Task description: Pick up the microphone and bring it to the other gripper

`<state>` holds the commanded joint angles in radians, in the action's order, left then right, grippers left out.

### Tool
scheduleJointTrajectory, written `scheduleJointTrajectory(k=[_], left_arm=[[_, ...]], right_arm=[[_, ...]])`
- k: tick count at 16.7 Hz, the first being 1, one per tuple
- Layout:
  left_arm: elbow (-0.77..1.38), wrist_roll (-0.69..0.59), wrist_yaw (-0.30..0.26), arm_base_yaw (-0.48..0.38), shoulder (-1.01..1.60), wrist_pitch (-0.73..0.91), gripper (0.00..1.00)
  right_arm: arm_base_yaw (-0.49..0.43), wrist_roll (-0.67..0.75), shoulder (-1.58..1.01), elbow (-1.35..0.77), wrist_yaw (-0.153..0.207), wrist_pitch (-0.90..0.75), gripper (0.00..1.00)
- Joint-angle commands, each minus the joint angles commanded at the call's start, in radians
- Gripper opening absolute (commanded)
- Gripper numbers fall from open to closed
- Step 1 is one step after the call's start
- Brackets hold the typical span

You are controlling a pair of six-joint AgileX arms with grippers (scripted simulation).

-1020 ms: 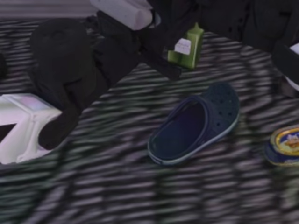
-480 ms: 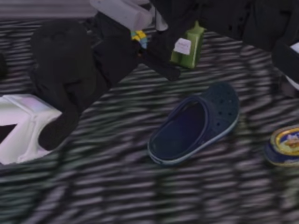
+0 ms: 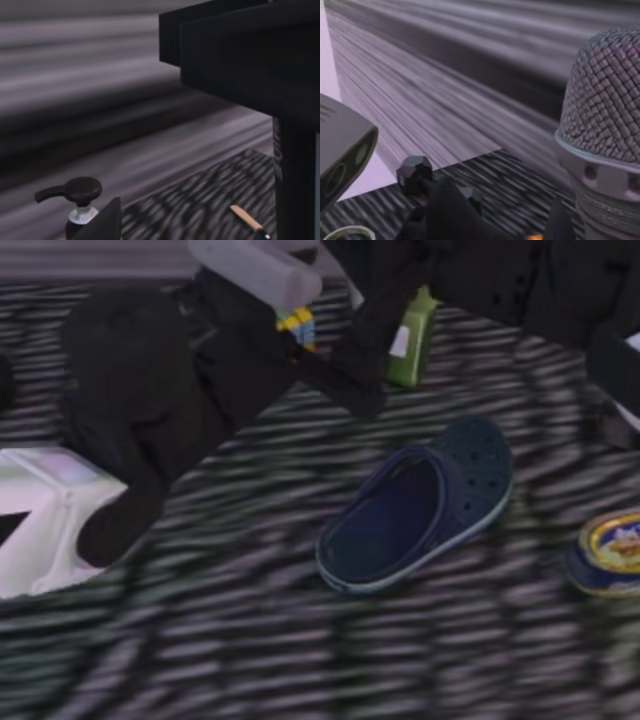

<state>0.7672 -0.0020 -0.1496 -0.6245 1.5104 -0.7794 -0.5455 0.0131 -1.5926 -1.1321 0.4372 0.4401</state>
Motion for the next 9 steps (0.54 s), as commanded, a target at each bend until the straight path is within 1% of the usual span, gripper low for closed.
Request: scheduleJointTrajectory(k=[2, 6, 7, 9], left_arm=[[-0.051, 0.000, -0.007, 0.015, -0.058, 0.011, 1.00], [-0.186, -0.001, -0.027, 0.050, -0.233, 0.038, 1.00], [-0.208, -0.001, -0.031, 0.056, -0.257, 0.043, 1.00], [-0.224, -0.002, -0.035, 0.060, -0.273, 0.046, 1.00]], right_arm=[[0.024, 0.007, 0.018, 0.018, 0.027, 0.000, 0.00], [0.092, 0.001, 0.073, 0.068, 0.101, 0.001, 0.00], [0.104, -0.003, 0.081, 0.077, 0.114, 0.000, 0.00], [0.112, -0.007, 0.087, 0.084, 0.123, 0.000, 0.00]])
